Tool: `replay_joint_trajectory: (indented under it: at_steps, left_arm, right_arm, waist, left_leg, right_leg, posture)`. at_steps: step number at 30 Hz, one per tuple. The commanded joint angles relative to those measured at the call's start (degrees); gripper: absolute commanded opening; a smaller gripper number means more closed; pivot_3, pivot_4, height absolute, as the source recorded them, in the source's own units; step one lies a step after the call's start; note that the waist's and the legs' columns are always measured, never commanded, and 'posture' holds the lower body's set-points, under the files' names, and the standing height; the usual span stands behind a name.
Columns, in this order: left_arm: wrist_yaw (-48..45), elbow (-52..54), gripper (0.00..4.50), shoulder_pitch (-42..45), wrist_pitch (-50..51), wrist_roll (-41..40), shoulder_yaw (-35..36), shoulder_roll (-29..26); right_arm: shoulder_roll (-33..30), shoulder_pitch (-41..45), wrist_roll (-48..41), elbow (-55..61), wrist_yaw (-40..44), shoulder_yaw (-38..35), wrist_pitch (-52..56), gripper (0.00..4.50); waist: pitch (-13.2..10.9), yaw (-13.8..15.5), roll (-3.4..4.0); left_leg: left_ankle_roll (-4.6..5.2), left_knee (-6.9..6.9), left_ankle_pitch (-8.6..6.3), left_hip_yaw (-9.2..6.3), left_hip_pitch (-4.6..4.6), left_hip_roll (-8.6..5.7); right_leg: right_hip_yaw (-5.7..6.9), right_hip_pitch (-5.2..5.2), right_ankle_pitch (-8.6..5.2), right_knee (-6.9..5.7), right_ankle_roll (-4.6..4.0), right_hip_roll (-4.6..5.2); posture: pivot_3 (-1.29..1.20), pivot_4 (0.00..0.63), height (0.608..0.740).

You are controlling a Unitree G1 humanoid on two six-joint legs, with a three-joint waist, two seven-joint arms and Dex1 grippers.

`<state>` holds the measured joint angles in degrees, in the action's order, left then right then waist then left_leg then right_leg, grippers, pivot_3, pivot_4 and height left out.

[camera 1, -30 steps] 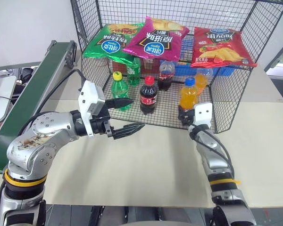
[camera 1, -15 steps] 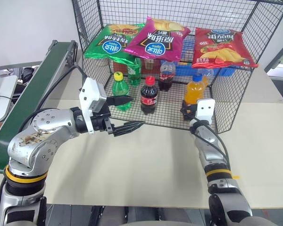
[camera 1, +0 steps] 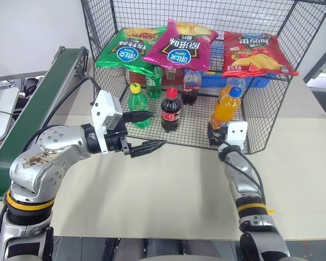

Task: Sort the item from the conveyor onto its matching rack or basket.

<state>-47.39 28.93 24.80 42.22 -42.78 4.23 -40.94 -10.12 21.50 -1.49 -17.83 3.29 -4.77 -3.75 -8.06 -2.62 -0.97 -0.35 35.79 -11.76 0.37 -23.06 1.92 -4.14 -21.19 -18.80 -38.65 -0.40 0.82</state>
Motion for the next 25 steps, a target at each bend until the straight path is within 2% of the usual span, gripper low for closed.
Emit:
replay_joint_trajectory:
  at_steps: [1,10,13,17,19,21,25]
  left_arm:
    - [-0.03,0.37,4.5,-0.54,-0.47,0.45,1.98,-1.79]
    - [-0.76,-1.55,4.5,-7.05,-1.7,4.08,4.78,-7.73]
    - [-0.08,-5.12,4.5,-9.17,-4.86,7.11,7.06,-8.21]
    - [0.23,-10.36,4.5,-7.53,-7.82,10.06,8.23,-8.3]
    - [-0.25,-12.64,4.5,-5.39,-9.45,11.14,7.65,-7.69]
    - [-0.7,-14.3,4.5,-3.74,-9.72,11.22,6.96,-7.02]
    - [-1.9,-17.7,4.5,0.48,-10.89,12.37,4.95,-5.99]
  right_arm:
    - [-1.9,-1.25,-1.88,9.54,3.09,-0.26,3.9,4.46]
    - [-10.14,-8.67,-9.13,37.52,10.73,-2.2,27.65,4.46]
    - [-15.86,-10.44,-15.36,48.02,14.45,-5.07,39.82,4.46]
    - [-22.61,-8.44,-24.9,53.89,20.1,-9.94,49.45,4.46]
    - [-26.27,-9.76,-29.12,56.3,23.75,-14.24,50.8,4.46]
    - [-27.33,-11.31,-33.27,57.8,25.67,-17.01,51.89,4.46]
    - [-28.15,-13.93,-32.76,58.97,25.05,-16.94,50.51,4.46]
  waist:
    - [0.0,-0.01,0.0]
    - [0.0,0.1,0.01]
    - [-0.01,0.22,0.03]
    - [-0.02,0.25,0.03]
    - [-0.02,0.35,0.02]
    - [-0.02,0.59,0.02]
    - [-0.02,0.69,0.02]
  left_leg:
    - [0.0,0.0,0.0,0.0,0.0,0.0]
    - [0.01,-0.01,-0.01,-0.03,-0.03,0.03]
    - [0.01,-0.03,-0.01,-0.03,-0.04,0.03]
    - [0.01,0.02,-0.01,-0.02,-0.09,0.02]
    - [0.01,0.02,-0.01,-0.03,-0.09,0.02]
    - [0.03,0.0,-0.02,-0.08,-0.15,0.03]
    - [0.06,0.0,-0.04,-0.14,-0.23,0.02]
  right_leg:
    - [-0.01,0.0,0.0,0.0,0.0,0.0]
    - [0.01,-0.01,-0.01,0.04,0.01,-0.01]
    - [0.0,-0.02,-0.02,0.09,0.02,0.0]
    - [0.02,-0.03,-0.02,0.13,0.03,-0.01]
    - [0.05,-0.01,-0.02,0.2,0.03,-0.03]
    - [0.06,-0.01,-0.02,0.29,0.03,-0.08]
    - [0.03,0.04,-0.02,0.45,0.03,-0.12]
  posture:
    - [0.0,0.15,0.74]
    - [0.0,0.15,0.74]
    - [0.0,0.15,0.74]
    - [0.0,0.15,0.74]
    - [0.0,0.15,0.74]
    - [0.0,0.15,0.74]
    - [0.0,0.15,0.74]
